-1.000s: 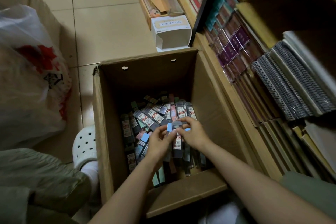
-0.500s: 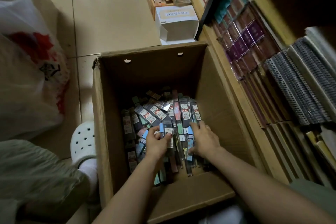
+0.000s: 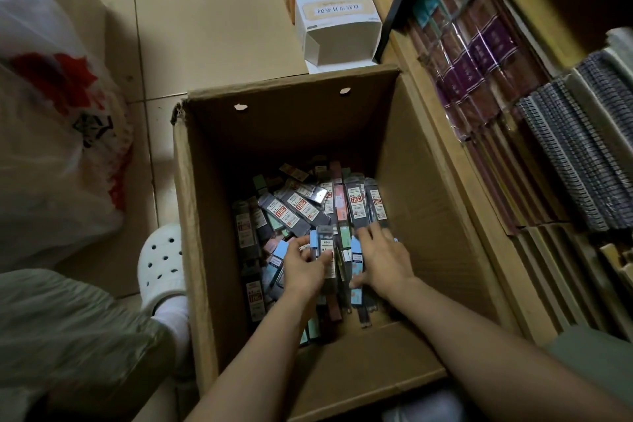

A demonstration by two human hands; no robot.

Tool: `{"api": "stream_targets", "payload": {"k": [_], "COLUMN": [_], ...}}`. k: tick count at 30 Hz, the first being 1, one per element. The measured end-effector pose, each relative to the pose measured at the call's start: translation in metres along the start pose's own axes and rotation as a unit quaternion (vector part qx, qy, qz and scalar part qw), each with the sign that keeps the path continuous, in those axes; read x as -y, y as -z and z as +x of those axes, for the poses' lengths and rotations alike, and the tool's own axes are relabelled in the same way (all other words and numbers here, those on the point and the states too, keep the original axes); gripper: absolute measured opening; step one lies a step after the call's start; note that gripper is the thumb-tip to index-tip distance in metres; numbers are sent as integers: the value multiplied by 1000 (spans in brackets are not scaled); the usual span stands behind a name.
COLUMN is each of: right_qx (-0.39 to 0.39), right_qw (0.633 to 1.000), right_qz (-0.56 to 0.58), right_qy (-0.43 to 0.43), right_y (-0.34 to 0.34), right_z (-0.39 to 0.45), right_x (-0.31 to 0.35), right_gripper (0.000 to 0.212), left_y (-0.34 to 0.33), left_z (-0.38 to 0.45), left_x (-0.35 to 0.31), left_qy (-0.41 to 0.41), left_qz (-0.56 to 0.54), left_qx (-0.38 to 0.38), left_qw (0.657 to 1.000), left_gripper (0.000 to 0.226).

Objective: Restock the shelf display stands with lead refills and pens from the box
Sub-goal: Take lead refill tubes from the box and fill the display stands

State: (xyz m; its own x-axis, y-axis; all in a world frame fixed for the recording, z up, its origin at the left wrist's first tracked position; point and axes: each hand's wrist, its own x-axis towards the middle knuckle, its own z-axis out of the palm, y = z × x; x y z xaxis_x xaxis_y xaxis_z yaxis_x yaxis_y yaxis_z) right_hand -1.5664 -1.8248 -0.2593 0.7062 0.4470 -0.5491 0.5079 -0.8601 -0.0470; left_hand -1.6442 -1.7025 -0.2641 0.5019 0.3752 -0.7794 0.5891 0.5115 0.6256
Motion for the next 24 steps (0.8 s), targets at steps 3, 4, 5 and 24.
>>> {"api": "stream_targets", "payload": {"k": [3,4,5,24], "right_qx": [14,16,17,-379], "right_qw": [1000,1000,999,857], "right_qz": [-6,8,38,347], "right_qy": [26,25,21,40], "right_y": [0,1,3,259], "right_z": [1,1,0,-115], "right_x": [3,3,2,-31], "right_gripper": [94,94,92,56], "left_y": [2,2,2,-68], "left_z": [-1,-1,-1,-95], "left_x": [0,0,-1,-229], "left_qy": [-4,-4,-5,-328], "left_qz": [-1,1,2,224], "left_qx": [0,2,5,293], "left_qw": [1000,1000,1000,870], "left_gripper": [32,31,31,23]}}
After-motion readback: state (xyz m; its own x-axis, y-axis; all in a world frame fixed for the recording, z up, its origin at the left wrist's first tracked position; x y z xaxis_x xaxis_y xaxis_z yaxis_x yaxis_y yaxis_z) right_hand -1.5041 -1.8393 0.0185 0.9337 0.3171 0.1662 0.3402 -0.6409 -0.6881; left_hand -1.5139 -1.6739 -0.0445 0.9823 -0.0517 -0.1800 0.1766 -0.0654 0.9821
